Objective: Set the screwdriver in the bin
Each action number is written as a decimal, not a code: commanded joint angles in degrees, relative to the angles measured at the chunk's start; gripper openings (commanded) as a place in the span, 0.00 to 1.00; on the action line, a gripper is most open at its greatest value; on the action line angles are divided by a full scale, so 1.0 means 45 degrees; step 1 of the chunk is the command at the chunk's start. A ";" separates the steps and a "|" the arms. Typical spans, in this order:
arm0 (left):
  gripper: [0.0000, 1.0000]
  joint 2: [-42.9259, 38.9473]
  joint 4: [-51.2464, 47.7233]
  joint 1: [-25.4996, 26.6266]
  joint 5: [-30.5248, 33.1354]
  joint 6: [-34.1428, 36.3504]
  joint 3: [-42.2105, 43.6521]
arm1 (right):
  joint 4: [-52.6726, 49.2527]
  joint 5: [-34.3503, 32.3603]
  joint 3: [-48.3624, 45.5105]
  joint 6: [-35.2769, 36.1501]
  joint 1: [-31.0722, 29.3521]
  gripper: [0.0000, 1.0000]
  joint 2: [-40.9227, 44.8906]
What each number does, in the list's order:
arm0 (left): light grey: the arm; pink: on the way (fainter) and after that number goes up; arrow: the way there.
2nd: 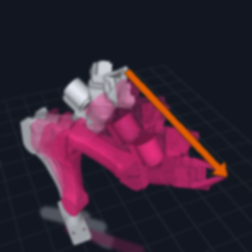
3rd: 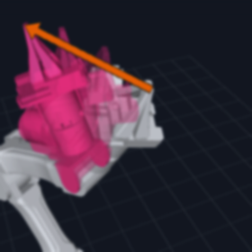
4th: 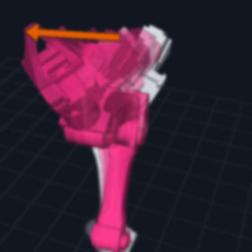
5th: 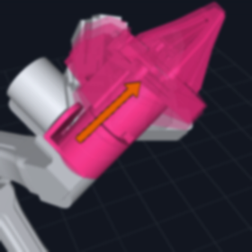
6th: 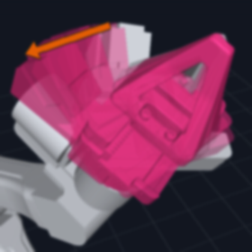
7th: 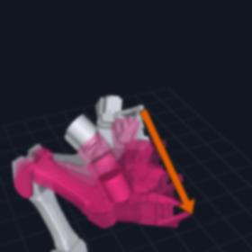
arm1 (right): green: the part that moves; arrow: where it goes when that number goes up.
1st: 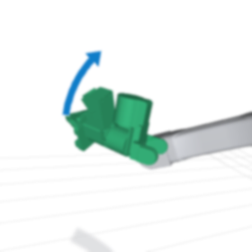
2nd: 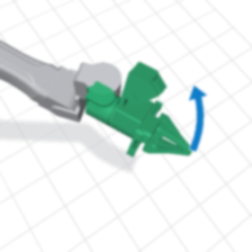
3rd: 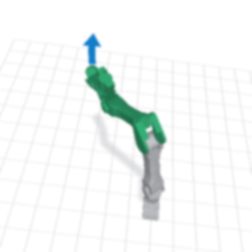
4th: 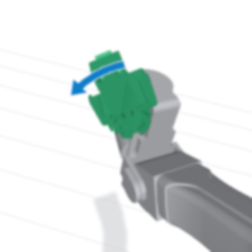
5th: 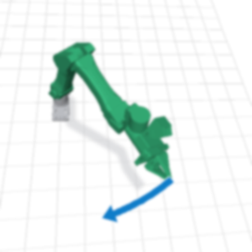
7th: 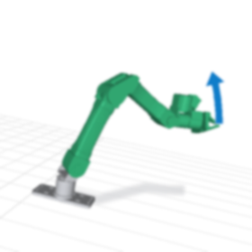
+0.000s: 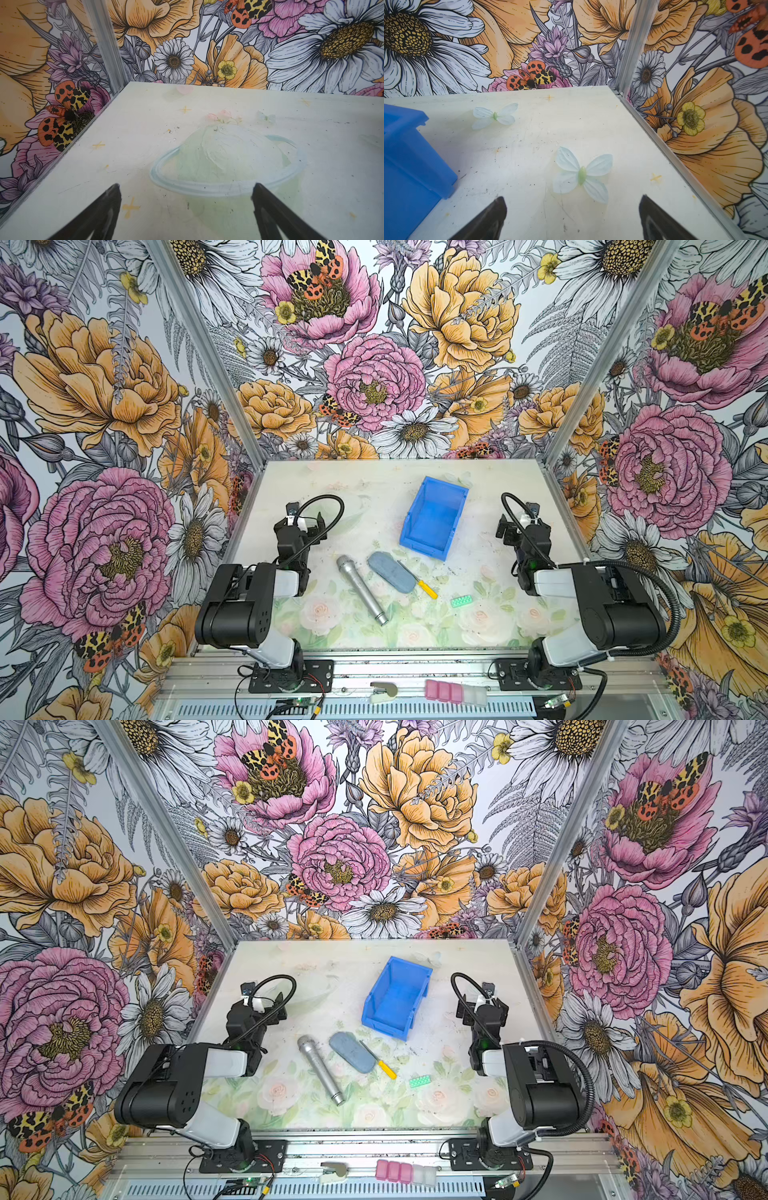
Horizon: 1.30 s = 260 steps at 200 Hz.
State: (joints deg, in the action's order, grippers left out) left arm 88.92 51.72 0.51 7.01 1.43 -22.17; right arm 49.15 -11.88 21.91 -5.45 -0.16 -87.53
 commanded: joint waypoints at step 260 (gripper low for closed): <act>0.99 -0.0035 0.0269 -0.0156 -0.0278 -0.0201 0.0045 | 0.0284 0.0174 0.0038 -0.0027 0.0066 0.99 -0.0094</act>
State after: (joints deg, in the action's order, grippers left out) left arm 88.92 51.72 0.45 6.98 1.43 -22.17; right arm 49.15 -11.88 21.91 -5.45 -0.16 -87.53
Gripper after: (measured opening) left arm 0.986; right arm 0.995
